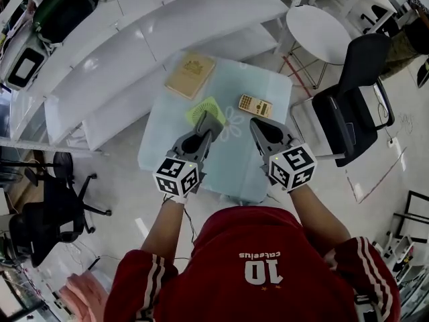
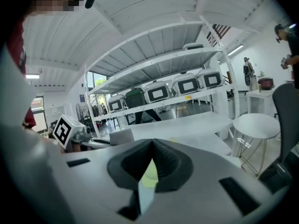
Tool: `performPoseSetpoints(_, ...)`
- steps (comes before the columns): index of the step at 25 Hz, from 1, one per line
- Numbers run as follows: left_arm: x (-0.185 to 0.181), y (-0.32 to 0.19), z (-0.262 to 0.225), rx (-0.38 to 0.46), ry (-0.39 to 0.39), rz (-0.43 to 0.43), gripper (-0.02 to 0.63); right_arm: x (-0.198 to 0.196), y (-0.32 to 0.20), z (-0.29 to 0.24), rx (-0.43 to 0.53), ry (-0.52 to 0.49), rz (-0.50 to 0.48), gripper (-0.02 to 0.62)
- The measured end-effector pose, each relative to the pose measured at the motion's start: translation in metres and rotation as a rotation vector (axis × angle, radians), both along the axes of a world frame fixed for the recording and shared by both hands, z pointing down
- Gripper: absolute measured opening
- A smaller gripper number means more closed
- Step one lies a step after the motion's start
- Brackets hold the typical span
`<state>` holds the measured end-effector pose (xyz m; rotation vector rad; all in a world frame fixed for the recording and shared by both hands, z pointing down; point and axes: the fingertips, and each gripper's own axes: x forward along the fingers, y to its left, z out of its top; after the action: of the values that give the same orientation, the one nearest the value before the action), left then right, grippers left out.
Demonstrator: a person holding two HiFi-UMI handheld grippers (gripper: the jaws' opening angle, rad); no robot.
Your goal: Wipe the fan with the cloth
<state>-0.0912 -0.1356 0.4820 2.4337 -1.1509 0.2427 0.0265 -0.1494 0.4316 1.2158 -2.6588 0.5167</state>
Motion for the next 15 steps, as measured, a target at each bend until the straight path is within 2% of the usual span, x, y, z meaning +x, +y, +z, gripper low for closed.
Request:
performPoseSetpoints(4, 0.001, -0.016, 0.018, -0.015, -0.034, -0.001, 0.026, -0.004, -0.009, 0.015, -0.031, -0.001, -0.022, 0.003)
performPoseSetpoints(7, 0.002, -0.027, 0.029, -0.028, -0.042, -0.001, 0.025, -0.009, -0.016, 0.019, -0.029, -0.045, -0.056, 0.003)
performPoseSetpoints(15, 0.002, -0.055, 0.052, -0.064, -0.044, -0.015, 0.026, -0.003, -0.034, 0.04, -0.061, -0.016, -0.032, 0.002)
